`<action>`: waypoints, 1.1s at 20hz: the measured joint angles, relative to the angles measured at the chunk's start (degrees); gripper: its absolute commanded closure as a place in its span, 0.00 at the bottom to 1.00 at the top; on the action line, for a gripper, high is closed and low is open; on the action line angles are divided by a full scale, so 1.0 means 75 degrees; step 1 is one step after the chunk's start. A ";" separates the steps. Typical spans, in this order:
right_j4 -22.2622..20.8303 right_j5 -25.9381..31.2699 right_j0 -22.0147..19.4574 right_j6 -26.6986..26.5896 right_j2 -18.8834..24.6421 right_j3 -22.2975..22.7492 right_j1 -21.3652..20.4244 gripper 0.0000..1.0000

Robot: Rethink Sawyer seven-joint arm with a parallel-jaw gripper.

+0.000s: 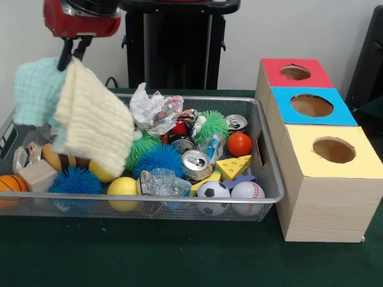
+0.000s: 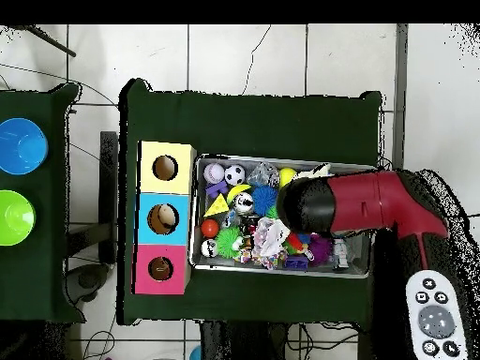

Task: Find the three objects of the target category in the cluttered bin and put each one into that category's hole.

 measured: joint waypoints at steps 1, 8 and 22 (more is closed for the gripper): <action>-0.0047 0.0033 -0.0002 0.0000 -0.0014 -0.0032 0.0001 1.00; -0.0404 0.0163 -0.0001 0.0000 -0.0136 -0.0309 -0.0001 1.00; -0.0154 0.0288 -0.0188 -0.0002 -0.0237 -0.0486 -0.0086 1.00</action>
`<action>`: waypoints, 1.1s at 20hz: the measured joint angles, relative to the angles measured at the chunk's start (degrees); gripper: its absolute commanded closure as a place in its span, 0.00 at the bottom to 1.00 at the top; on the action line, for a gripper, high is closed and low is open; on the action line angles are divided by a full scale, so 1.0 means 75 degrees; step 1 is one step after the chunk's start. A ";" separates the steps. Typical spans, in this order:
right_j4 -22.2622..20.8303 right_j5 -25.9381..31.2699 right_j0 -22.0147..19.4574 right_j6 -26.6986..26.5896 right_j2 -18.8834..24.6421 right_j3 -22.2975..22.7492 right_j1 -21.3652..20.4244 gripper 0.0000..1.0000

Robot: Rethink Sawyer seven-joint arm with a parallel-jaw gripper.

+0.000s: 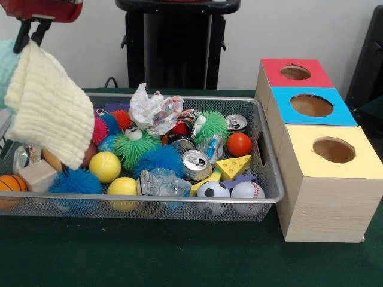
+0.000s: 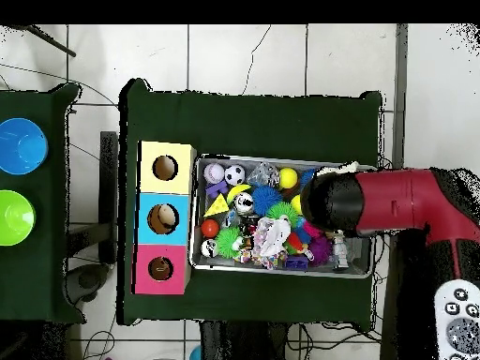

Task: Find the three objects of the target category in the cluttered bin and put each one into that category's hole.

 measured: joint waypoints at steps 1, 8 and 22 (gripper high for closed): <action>0.0172 0.0000 -0.0079 0.0000 0.0018 0.0029 -0.0028 1.00; 0.1373 -0.0048 -0.0526 0.0000 0.0149 0.0347 -0.0149 1.00; 0.3182 -0.1728 -0.0581 0.0000 0.0611 0.1467 -0.0179 1.00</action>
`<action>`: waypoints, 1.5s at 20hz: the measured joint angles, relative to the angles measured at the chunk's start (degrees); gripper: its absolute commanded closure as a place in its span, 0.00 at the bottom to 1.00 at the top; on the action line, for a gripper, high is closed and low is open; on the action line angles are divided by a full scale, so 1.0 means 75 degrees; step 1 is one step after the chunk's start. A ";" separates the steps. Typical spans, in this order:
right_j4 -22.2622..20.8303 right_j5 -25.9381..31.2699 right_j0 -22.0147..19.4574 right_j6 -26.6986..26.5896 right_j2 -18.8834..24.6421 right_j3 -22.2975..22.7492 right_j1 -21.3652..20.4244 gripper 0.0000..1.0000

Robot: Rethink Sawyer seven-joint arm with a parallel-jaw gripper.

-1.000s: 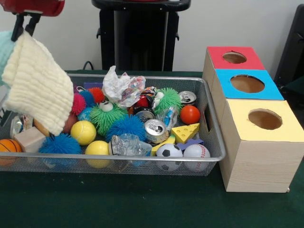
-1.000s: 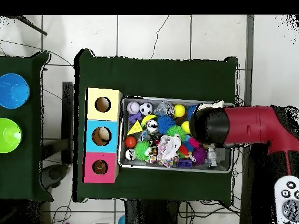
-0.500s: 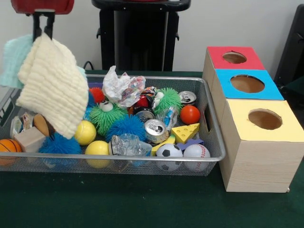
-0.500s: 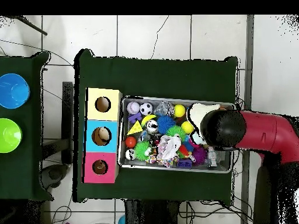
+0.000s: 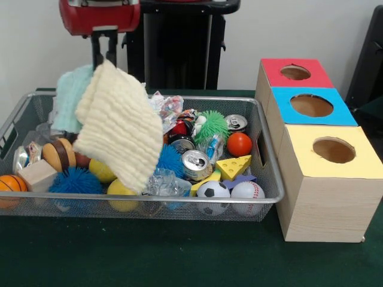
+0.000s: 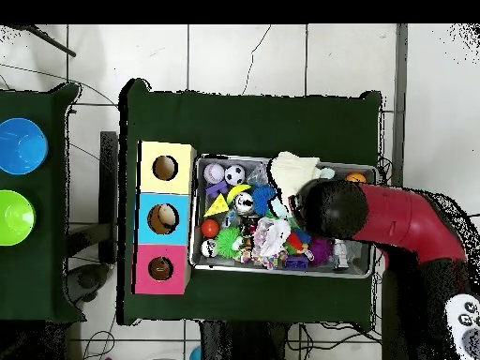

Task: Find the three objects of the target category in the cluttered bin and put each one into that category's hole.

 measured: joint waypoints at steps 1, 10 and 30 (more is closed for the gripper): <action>0.0071 -0.0109 0.0086 0.0000 0.0001 0.0051 -0.0002 1.00; 0.0534 -0.0487 0.0869 0.0002 0.0002 0.0312 -0.0002 1.00; 0.1640 -0.1822 0.2197 0.0003 -0.0230 0.0732 0.0579 0.00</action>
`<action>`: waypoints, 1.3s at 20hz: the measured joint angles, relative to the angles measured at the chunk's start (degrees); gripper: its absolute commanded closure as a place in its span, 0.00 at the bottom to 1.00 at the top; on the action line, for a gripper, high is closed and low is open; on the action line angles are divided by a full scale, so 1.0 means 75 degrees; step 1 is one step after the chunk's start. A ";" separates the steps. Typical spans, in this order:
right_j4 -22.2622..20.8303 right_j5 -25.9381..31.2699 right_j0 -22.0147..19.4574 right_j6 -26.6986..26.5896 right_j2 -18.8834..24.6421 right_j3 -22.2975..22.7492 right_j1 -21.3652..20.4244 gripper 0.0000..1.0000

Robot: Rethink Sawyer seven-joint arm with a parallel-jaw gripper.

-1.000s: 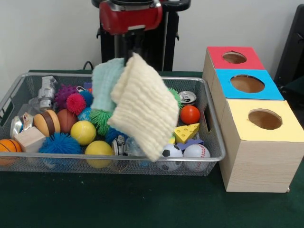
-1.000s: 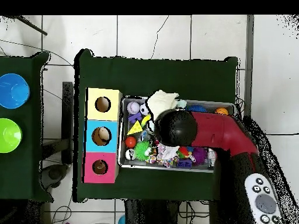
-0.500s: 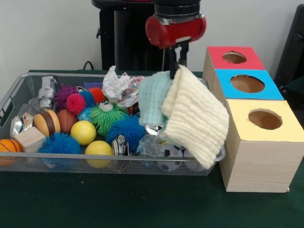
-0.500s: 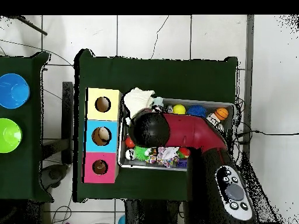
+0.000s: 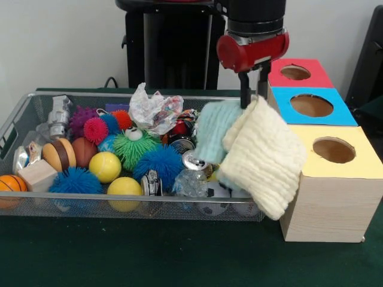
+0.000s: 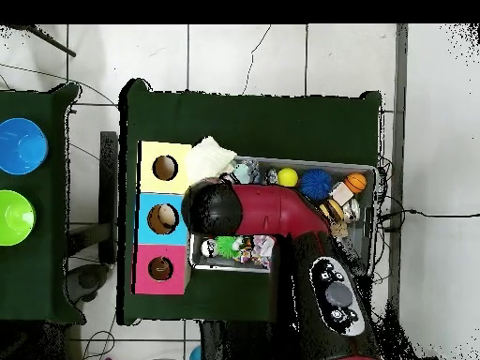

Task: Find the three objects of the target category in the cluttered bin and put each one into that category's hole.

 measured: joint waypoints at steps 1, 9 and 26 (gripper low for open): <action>0.0015 0.0006 0.0034 0.0000 -0.0023 -0.0001 0.0004 0.00; 0.0069 0.0293 0.0282 0.0000 -0.0369 -0.0103 0.0040 0.00; -0.0892 0.1309 -0.0462 0.0000 -0.1319 -0.0547 -0.0013 0.00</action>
